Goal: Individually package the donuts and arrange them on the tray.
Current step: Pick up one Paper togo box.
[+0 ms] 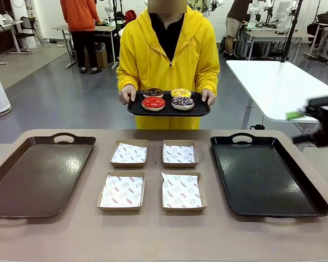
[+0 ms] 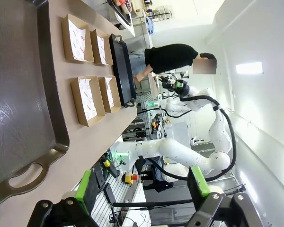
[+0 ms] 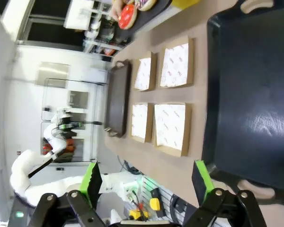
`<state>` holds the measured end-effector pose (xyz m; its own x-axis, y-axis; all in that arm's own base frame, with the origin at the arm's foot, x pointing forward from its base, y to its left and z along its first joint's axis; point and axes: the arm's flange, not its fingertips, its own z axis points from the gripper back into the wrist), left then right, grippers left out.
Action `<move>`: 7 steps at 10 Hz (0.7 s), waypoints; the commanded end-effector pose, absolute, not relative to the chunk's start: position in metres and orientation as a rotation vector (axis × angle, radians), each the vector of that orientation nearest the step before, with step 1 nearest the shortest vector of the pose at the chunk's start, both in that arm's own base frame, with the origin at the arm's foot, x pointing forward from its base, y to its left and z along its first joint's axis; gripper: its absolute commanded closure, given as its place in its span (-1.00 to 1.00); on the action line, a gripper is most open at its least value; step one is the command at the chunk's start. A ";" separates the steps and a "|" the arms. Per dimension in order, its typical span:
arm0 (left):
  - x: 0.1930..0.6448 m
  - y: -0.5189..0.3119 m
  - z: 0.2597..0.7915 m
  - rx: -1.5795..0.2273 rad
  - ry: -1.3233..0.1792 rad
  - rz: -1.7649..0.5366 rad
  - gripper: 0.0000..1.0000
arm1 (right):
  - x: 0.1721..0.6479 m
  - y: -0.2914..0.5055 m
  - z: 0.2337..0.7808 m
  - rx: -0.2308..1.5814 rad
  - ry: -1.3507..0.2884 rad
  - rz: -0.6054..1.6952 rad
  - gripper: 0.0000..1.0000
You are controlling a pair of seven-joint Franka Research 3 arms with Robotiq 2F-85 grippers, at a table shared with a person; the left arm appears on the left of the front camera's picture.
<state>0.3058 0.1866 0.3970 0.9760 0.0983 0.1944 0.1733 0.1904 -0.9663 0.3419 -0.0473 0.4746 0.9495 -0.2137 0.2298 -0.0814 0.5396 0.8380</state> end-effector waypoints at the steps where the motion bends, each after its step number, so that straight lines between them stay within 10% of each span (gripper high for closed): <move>1: 0.304 0.187 0.397 -1.390 -0.241 -0.054 -1.00 | 0.402 0.006 0.497 0.843 -0.258 -0.111 -1.00; 7: 0.304 0.187 0.397 -1.390 -0.241 -0.054 -1.00 | 0.482 0.157 0.478 0.347 -0.212 -0.060 -1.00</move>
